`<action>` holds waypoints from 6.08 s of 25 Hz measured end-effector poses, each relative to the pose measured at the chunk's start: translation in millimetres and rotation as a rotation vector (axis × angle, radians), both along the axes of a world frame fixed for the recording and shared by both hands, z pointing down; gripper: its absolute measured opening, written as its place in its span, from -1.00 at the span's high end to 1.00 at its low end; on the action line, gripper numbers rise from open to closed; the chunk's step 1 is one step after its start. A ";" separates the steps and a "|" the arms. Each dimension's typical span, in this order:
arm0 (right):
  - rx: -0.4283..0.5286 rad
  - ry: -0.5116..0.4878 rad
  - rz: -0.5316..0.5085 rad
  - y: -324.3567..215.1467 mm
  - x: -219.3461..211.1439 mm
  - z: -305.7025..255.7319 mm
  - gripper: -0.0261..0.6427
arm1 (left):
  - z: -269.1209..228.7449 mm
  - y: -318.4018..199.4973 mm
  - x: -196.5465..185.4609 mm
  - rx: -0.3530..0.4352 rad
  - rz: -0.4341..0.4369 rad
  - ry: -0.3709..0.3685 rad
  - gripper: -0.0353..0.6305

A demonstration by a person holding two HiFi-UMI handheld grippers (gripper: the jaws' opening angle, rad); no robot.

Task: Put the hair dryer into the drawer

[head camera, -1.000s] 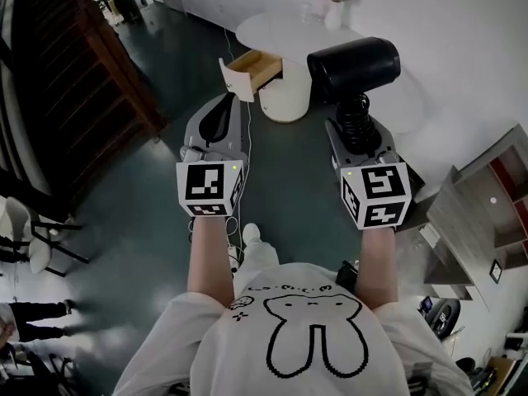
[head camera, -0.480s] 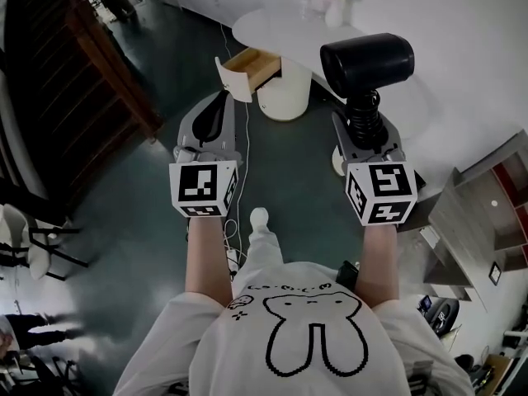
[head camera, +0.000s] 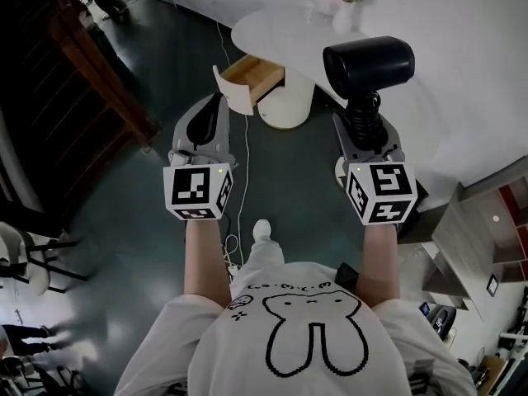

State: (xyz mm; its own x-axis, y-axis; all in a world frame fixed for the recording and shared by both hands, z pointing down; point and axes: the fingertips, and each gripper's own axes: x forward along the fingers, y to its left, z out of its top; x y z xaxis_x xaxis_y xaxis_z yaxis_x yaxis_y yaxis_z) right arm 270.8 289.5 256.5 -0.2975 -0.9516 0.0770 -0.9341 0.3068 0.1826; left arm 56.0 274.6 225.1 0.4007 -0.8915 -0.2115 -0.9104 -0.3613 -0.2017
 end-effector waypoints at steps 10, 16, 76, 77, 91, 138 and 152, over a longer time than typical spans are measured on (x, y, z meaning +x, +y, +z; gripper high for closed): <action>-0.031 -0.004 -0.006 -149.3 -50.9 6.2 0.39 | 1.1 -144.4 -63.2 -0.021 -0.038 0.029 0.84; -0.046 0.006 -0.002 -216.7 -82.4 14.2 0.39 | 0.4 -211.8 -95.9 -0.027 -0.051 0.029 0.84; -0.570 0.077 -0.153 -618.7 -232.2 225.8 0.39 | 140.6 -638.0 -208.3 -0.349 -0.104 -0.056 0.84; -0.597 0.079 -0.155 -616.9 -236.5 235.3 0.39 | 143.9 -641.2 -212.0 -0.359 -0.102 -0.054 0.84; -0.930 0.182 -0.283 -568.6 -279.3 351.7 0.39 | 187.4 -652.9 -237.5 -0.459 -0.077 -0.035 0.84; -1.430 0.539 0.231 -588.9 -209.3 516.6 0.37 | 227.1 -610.6 -228.4 -0.488 -0.002 -0.242 0.84; -1.455 0.531 0.429 -605.6 -191.5 539.7 0.36 | 241.9 -615.1 -243.2 -0.485 0.028 -0.309 0.84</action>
